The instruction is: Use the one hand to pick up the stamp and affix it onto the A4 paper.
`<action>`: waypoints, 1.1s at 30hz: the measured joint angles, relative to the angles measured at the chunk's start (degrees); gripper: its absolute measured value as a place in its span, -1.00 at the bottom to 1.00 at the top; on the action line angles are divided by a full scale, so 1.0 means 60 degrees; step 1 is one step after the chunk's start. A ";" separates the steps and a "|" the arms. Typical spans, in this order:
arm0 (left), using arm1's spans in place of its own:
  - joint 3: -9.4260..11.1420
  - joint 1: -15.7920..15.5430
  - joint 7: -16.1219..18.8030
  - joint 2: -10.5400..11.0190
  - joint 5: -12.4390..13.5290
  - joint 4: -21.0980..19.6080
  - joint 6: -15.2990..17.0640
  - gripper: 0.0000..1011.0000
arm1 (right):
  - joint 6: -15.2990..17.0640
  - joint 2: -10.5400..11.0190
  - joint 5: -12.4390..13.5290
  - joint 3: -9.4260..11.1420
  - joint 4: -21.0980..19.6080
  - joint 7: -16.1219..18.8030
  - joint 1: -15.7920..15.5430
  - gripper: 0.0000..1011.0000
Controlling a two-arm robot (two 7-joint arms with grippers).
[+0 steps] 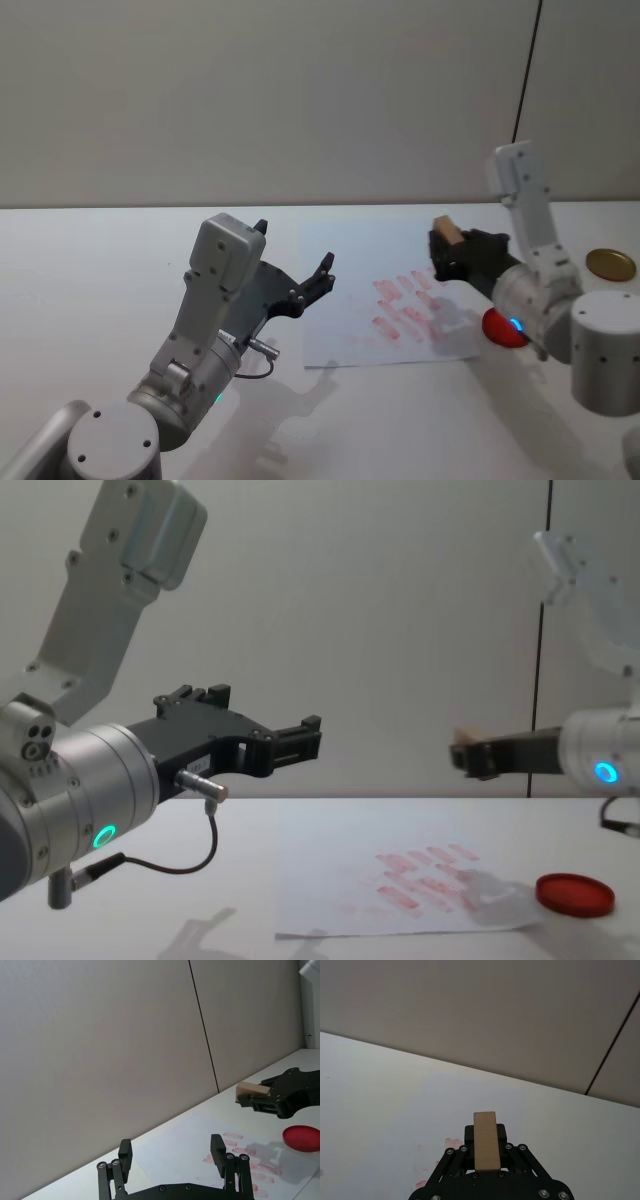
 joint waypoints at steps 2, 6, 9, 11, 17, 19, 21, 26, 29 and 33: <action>0.0000 0.0000 0.0000 0.0000 0.0000 0.0000 0.0000 0.96 | 0.0053 0.0088 0.0066 0.0095 -0.0130 -0.0111 -0.0087 -0.57; 0.0000 0.0000 0.0000 0.0000 0.0000 0.0000 0.0000 0.96 | 0.0167 0.0222 0.0185 0.0235 -0.0281 -0.0294 -0.0246 -0.57; 0.0000 0.0000 0.0000 0.0000 0.0000 0.0000 0.0000 0.96 | 0.0260 0.0321 0.0266 0.0323 -0.0363 -0.0397 -0.0371 -0.57; 0.0000 0.0000 0.0000 0.0000 0.0000 0.0000 0.0000 0.96 | 0.0332 0.0395 0.0323 0.0387 -0.0419 -0.0466 -0.0479 -0.57; 0.0000 0.0000 0.0000 0.0000 0.0000 0.0000 0.0000 0.96 | 0.0517 0.0551 0.0458 0.0510 -0.0488 -0.0561 -0.0738 -0.57; 0.0000 0.0001 0.0000 0.0000 0.0000 0.0000 0.0000 0.96 | 0.0554 0.0585 0.0482 0.0531 -0.0488 -0.0570 -0.0799 -0.57; 0.0000 0.0000 0.0000 0.0000 0.0000 0.0000 0.0000 0.96 | 0.0597 0.0625 0.0496 0.0557 -0.0487 -0.0576 -0.0874 -0.57; 0.0000 0.0000 0.0000 0.0000 0.0000 0.0000 0.0000 0.96 | 0.0659 0.0673 0.0511 0.0590 -0.0386 -0.0584 -0.0970 -0.57; 0.0000 0.0000 0.0000 0.0000 0.0000 0.0000 0.0000 0.96 | 0.0669 0.0690 0.0516 0.0607 -0.0278 -0.0589 -0.1000 -0.57; 0.0000 0.0000 0.0000 -0.0001 0.0000 0.0000 0.0000 0.96 | 0.0646 0.0697 0.0522 0.0631 -0.0127 -0.0596 -0.1012 -0.57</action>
